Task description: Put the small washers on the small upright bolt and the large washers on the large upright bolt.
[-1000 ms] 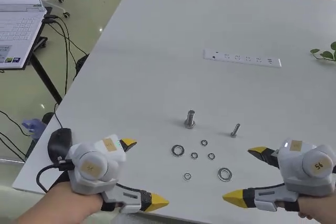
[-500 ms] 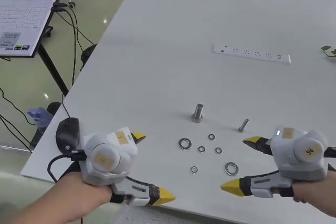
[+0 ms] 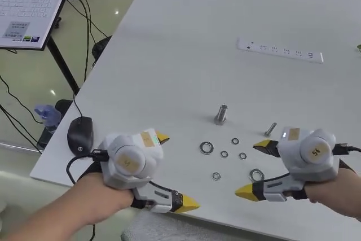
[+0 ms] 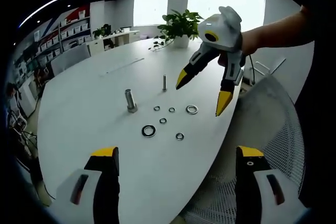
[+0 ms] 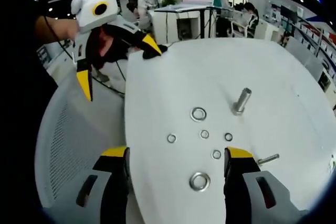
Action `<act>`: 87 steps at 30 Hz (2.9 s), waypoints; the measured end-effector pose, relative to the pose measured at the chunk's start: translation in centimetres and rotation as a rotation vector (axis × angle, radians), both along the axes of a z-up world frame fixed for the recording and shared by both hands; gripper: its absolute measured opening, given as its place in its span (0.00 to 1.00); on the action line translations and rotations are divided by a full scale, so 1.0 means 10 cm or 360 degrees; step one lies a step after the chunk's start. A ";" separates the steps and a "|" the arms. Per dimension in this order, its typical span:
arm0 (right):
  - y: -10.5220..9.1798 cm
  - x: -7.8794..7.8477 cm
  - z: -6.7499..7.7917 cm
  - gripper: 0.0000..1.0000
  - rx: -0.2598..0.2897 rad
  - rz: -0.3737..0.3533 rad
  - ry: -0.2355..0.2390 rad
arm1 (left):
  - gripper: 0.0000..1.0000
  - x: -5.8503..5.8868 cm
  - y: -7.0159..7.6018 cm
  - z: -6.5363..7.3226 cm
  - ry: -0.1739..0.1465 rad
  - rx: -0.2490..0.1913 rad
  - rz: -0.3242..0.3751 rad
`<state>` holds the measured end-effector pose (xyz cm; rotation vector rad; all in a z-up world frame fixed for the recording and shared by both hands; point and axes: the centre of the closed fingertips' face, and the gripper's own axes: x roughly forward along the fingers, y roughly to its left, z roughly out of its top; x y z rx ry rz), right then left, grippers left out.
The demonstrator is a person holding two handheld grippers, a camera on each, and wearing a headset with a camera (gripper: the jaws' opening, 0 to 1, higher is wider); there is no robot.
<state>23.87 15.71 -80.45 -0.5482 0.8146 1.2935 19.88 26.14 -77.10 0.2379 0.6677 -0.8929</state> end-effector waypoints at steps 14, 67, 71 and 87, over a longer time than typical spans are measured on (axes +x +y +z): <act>0.21 -0.03 -0.22 0.61 -0.0147 0.0156 -0.0016 | 0.89 0.05 0.01 -0.03 0.0005 0.0009 -0.0029; 0.43 -0.08 -0.74 0.21 -0.0531 0.0459 -0.0120 | 0.79 0.00 0.11 -0.08 0.0017 0.0033 -0.0089; 0.43 -0.08 -0.75 0.18 -0.0589 0.0472 -0.0135 | 0.79 0.00 0.10 -0.08 0.0017 0.0019 -0.0086; 0.40 -0.07 -0.76 0.13 -0.0675 0.0492 -0.0137 | 0.74 -0.04 0.08 -0.07 0.0027 0.0027 -0.0093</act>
